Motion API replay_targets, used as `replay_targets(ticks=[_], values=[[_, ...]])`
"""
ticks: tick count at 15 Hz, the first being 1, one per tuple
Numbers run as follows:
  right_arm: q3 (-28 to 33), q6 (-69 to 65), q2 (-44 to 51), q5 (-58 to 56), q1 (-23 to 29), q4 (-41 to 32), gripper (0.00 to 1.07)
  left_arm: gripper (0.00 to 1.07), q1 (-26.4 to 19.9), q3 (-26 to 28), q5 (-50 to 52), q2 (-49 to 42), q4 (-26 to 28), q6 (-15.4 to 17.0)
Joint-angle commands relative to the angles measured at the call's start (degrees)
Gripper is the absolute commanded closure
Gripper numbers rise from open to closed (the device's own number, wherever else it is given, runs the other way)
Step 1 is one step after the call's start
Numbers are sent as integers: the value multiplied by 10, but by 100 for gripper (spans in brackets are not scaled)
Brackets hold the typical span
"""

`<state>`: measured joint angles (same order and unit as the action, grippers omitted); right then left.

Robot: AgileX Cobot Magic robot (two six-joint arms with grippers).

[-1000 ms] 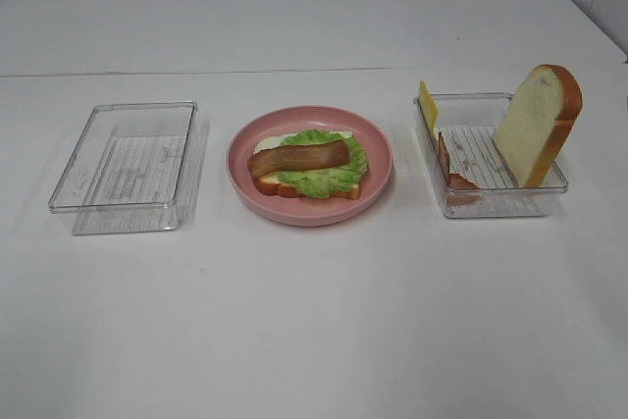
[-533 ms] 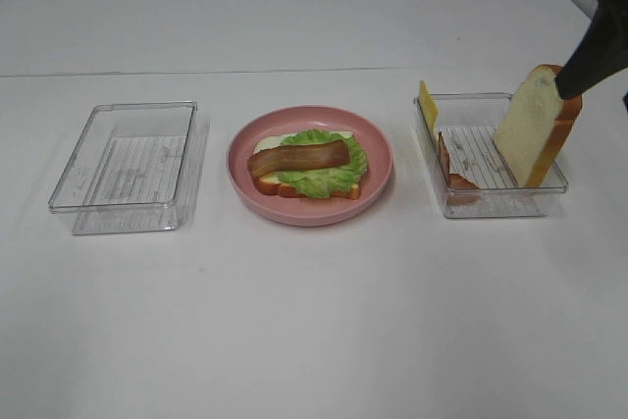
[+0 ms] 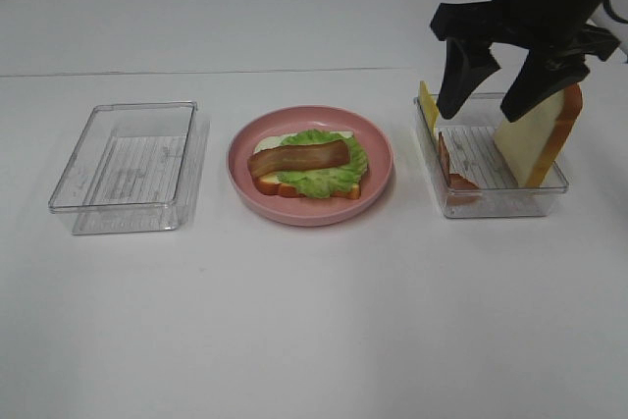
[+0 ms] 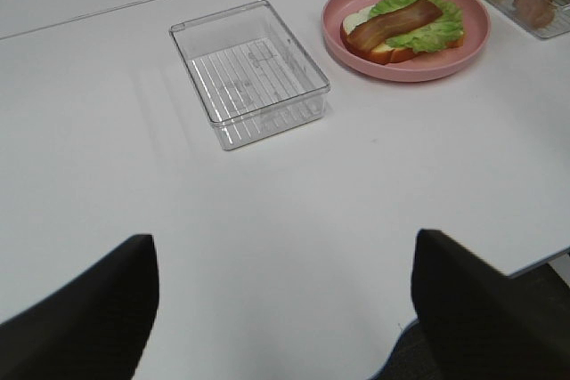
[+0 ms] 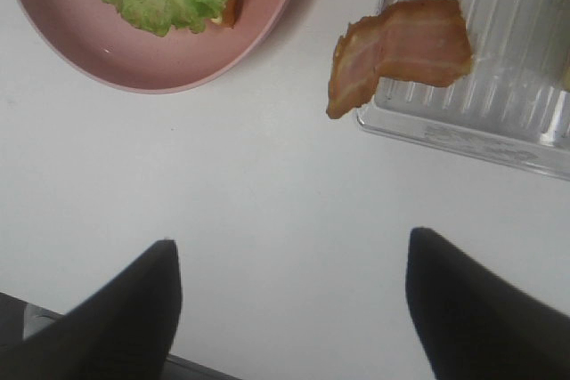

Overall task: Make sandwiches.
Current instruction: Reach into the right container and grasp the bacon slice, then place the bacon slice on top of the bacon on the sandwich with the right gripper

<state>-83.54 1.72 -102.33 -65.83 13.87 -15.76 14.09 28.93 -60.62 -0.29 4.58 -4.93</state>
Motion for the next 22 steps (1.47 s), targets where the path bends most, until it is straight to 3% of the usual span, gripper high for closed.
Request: replay_targets(ticks=[1, 5, 10, 12, 14, 19, 22], values=[[-60, -25, -84, -11, 2, 7, 41, 32, -1, -3, 6, -13, 3, -1], [-106, -25, -151, -10, 2, 13, 41, 32, -1, -3, 6, -13, 3, -1], [-110, -39, -203, 26, 2, 54, 42, 32, -1, -3, 6, -13, 3, -1], [-110, -41, -216, 40, 2, 50, 52, 32, -1, -3, 6, -13, 3, -1], [-110, -41, -218, 41, 2, 50, 75, 32, -1, -3, 6, -13, 3, -1], [-110, -40, -218, 31, 2, 50, 107, 32, -1, -3, 6, -13, 3, -1], [-110, -38, -210, 20, 2, 50, 107, 32, -1, -3, 6, -13, 3, -1]])
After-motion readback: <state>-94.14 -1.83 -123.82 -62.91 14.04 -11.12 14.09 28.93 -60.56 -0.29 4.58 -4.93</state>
